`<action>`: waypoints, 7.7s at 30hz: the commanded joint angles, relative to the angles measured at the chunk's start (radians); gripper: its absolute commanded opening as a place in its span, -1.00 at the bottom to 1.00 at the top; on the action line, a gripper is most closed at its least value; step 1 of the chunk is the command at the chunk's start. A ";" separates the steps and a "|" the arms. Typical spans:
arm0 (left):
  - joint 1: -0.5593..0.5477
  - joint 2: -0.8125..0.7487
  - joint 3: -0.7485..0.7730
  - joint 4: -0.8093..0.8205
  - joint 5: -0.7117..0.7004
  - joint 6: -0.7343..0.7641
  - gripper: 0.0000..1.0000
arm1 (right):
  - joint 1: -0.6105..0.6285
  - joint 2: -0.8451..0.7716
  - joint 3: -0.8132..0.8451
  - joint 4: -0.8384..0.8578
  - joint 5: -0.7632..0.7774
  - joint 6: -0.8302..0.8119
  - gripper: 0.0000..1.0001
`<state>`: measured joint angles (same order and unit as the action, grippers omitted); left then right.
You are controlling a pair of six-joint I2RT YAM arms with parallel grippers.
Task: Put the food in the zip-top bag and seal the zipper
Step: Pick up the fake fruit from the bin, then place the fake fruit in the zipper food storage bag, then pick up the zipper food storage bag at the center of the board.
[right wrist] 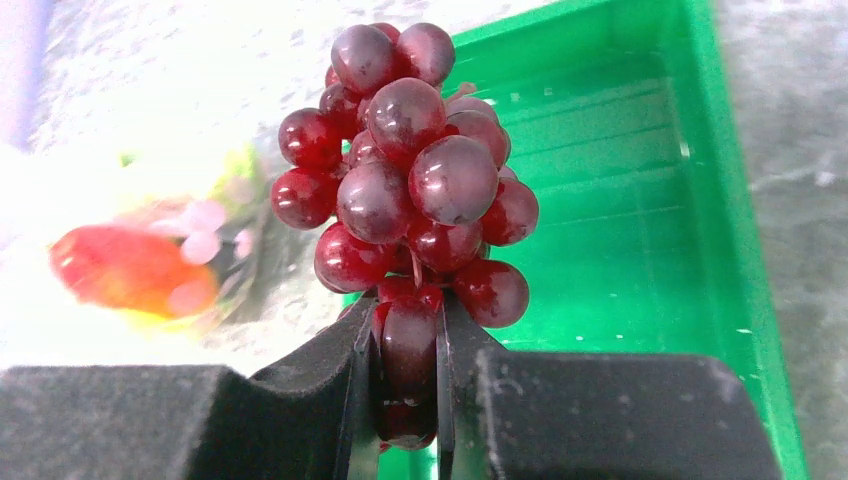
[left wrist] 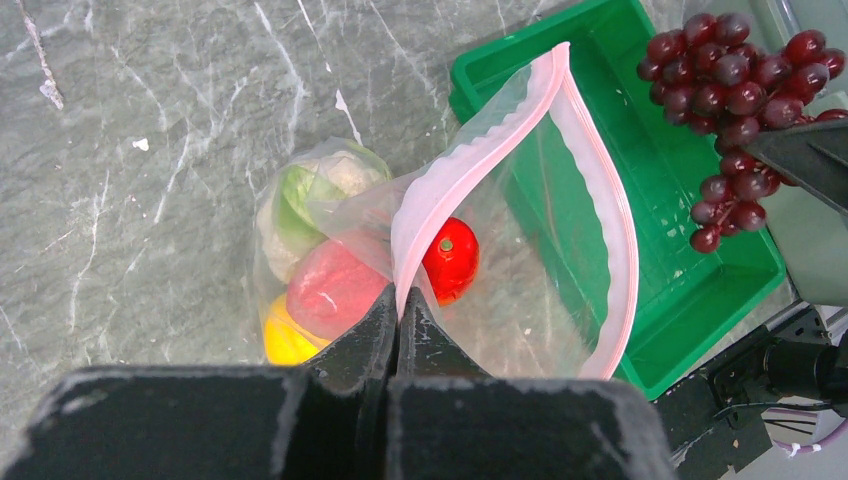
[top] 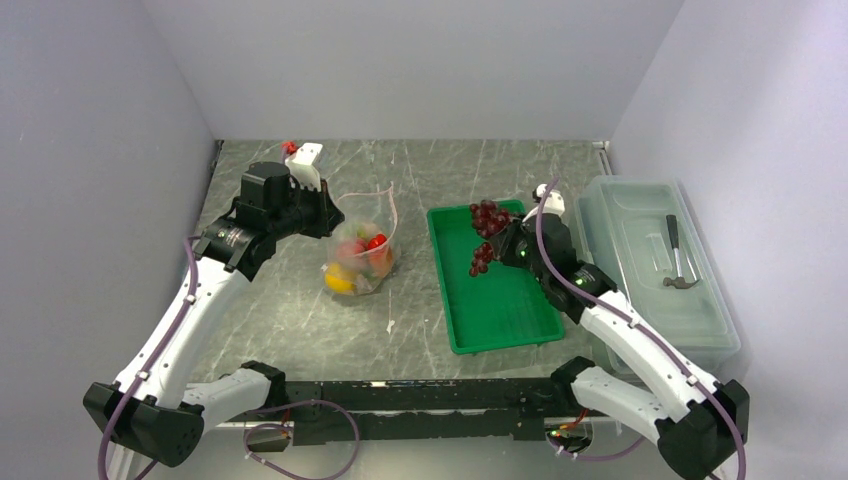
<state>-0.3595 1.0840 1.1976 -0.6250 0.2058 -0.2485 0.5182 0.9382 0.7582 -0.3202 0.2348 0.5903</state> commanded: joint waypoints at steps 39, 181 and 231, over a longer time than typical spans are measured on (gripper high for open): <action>-0.002 -0.006 0.007 0.030 0.069 0.015 -1.00 | 0.380 0.358 0.781 -0.282 -0.242 -0.079 -1.00; -0.220 -0.078 0.020 -0.053 -0.337 0.036 -1.00 | 0.391 0.764 1.056 -0.301 -0.238 0.388 -0.11; -0.189 -0.082 0.017 -0.032 -0.253 0.023 -1.00 | 0.394 0.387 0.641 -0.241 -0.281 -0.039 0.12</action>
<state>-0.5529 1.0161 1.1980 -0.7010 -0.0811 -0.2249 0.9077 1.3731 1.4811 -0.6609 0.0380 0.5842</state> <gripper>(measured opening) 0.012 0.553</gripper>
